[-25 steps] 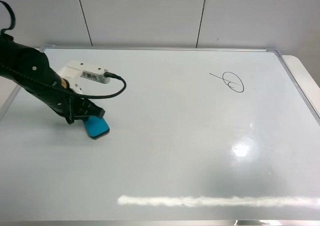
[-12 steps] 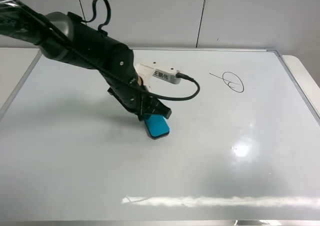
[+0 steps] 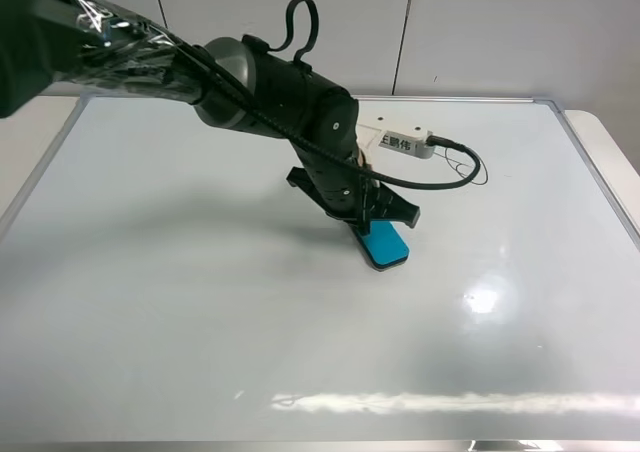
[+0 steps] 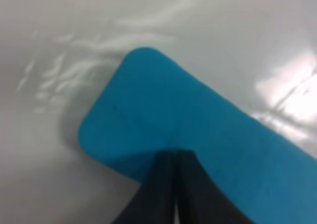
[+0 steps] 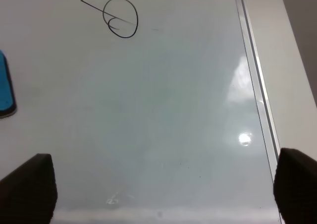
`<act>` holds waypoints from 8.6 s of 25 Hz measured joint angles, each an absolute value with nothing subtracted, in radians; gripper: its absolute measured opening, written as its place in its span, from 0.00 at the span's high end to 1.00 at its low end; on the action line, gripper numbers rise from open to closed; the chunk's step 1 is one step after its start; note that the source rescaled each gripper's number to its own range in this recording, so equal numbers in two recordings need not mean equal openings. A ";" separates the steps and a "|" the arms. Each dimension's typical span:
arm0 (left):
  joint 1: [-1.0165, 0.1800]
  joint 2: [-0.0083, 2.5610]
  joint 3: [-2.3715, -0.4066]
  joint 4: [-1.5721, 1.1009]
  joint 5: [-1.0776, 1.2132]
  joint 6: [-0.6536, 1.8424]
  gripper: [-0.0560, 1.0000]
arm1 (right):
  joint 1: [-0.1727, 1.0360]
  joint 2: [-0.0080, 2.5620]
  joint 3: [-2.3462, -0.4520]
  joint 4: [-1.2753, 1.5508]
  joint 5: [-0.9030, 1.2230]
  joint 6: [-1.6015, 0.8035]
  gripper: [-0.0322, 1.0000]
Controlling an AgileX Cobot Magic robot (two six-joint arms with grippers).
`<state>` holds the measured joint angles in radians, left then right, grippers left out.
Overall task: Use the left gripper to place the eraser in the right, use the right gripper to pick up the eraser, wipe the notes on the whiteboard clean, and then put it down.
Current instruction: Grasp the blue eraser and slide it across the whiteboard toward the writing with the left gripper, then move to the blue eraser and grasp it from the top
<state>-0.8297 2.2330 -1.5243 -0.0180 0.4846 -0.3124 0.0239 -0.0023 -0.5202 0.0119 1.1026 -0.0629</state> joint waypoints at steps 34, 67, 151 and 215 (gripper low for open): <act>-0.895 2.167 -1.726 0.087 0.680 -0.348 0.01 | 0.024 -0.002 -0.520 0.012 1.103 -0.063 0.26; -0.034 1.375 -1.726 0.151 1.160 -0.056 0.00 | 0.024 -0.002 -0.520 0.012 1.103 -0.063 0.26; -0.001 -0.005 -0.516 0.060 1.054 -0.115 0.00 | 0.024 -0.002 -0.520 0.012 1.103 -0.063 0.26; -0.001 -0.005 -0.516 0.061 1.054 -0.115 0.00 | 0.568 1.540 -0.918 -0.228 0.778 0.408 0.23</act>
<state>-0.0006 -0.0055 -0.5161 0.0605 1.0539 -0.1145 0.5684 1.5401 -0.9182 -0.2276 0.7781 0.4076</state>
